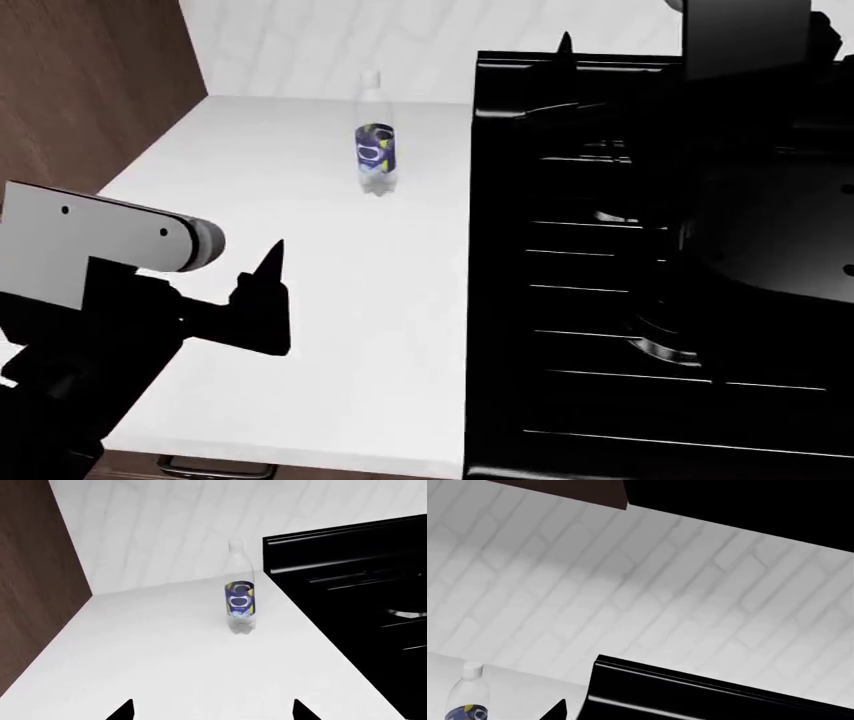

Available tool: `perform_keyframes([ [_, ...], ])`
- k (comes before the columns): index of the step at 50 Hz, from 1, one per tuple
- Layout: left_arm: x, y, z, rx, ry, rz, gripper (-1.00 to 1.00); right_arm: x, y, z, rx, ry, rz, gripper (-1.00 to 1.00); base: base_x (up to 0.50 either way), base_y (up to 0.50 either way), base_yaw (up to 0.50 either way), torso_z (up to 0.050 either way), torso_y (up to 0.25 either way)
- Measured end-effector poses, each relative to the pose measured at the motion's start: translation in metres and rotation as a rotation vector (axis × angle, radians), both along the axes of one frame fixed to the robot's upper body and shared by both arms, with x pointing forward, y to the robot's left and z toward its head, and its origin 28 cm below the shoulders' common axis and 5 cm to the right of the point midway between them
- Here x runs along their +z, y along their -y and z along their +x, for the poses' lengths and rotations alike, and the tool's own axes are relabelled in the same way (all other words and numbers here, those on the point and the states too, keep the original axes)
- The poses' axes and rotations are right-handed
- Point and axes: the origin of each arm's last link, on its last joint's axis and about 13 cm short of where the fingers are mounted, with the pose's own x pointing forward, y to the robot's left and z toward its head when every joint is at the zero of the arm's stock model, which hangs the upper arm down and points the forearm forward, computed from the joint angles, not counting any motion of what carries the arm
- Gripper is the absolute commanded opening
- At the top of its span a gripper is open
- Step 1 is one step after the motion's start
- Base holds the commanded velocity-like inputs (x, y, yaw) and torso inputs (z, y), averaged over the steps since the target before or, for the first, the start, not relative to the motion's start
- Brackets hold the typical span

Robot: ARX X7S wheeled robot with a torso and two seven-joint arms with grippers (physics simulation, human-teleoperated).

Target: Move the drinks to the dining counter.

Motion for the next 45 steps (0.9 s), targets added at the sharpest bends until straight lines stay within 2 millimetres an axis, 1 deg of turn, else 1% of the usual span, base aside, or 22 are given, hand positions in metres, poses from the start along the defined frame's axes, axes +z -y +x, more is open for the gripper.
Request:
perform_keyframes([
  [22, 0.018, 0.015, 0.048, -0.063, 0.001, -0.027, 1.0, -0.005, 0.005, -0.002, -0.004, -0.003, 0.015, 1.0, 0.0, 0.0, 0.0, 0.0, 0.0],
  [29, 0.02, 0.021, 0.064, -0.094, -0.018, -0.026, 1.0, -0.005, 0.005, -0.002, -0.006, -0.004, 0.016, 1.0, 0.0, 0.0, 0.0, 0.0, 0.0],
  [45, 0.021, 0.038, 0.107, -0.158, -0.068, -0.057, 1.0, -0.005, 0.01, -0.005, -0.019, -0.003, 0.018, 1.0, 0.0, 0.0, 0.0, 0.0, 0.0],
])
